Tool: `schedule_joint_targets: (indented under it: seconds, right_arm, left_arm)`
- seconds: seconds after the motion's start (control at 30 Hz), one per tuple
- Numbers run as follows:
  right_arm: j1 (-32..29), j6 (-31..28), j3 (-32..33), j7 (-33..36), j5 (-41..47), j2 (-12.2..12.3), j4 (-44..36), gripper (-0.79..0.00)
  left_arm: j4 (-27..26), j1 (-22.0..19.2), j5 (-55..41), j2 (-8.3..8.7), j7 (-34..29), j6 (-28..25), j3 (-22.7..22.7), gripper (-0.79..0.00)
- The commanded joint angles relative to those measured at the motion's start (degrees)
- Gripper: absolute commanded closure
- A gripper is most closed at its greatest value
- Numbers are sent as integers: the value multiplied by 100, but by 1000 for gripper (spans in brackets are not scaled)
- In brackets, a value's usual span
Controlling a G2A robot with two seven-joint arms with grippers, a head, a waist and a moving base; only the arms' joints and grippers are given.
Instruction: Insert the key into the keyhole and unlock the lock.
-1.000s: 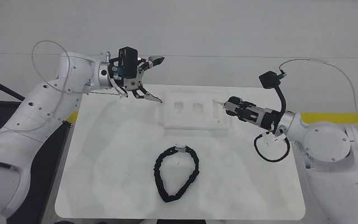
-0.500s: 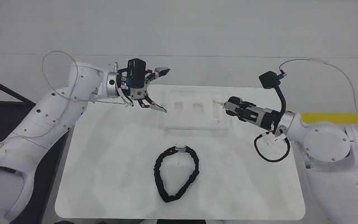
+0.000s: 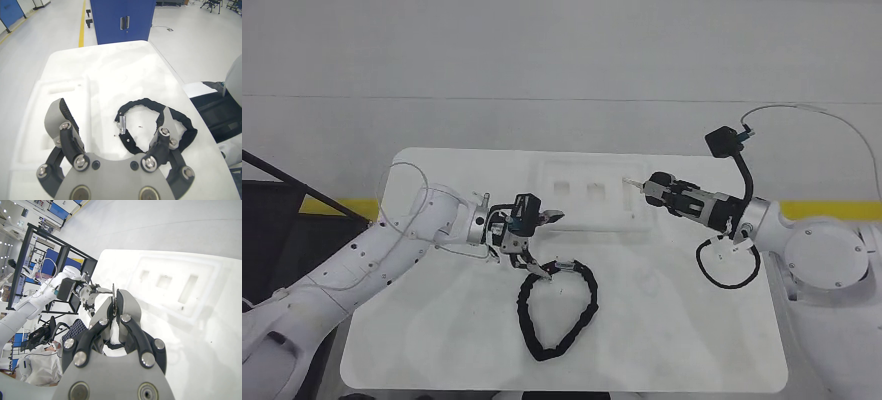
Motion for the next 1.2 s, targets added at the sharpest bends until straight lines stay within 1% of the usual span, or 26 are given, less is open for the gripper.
schedule_joint_targets:
  seconds: [0.0,0.2,0.3,0.5,1.03,1.17]
  right_arm:
    - [0,0,0,0,0,0,0,0]
    - [0,0,0,0,0,0,0,0]
    - [0,0,0,0,0,0,0,0]
    - [0,0,0,0,0,0,0,0]
    - [0,0,0,0,0,0,0,0]
    - [0,0,0,0,0,0,0,0]
  left_arm:
    - [28,95,-47,-12,-137,0,58,-785]
    - [184,241,-8,-104,-378,0,99,-785]
    - [252,240,162,-166,-471,6,86,-785]
    - [356,268,582,-313,-539,180,48,-785]
    - [364,274,592,-321,-533,178,46,-785]
    - [210,495,410,-305,-623,463,-96,-785]
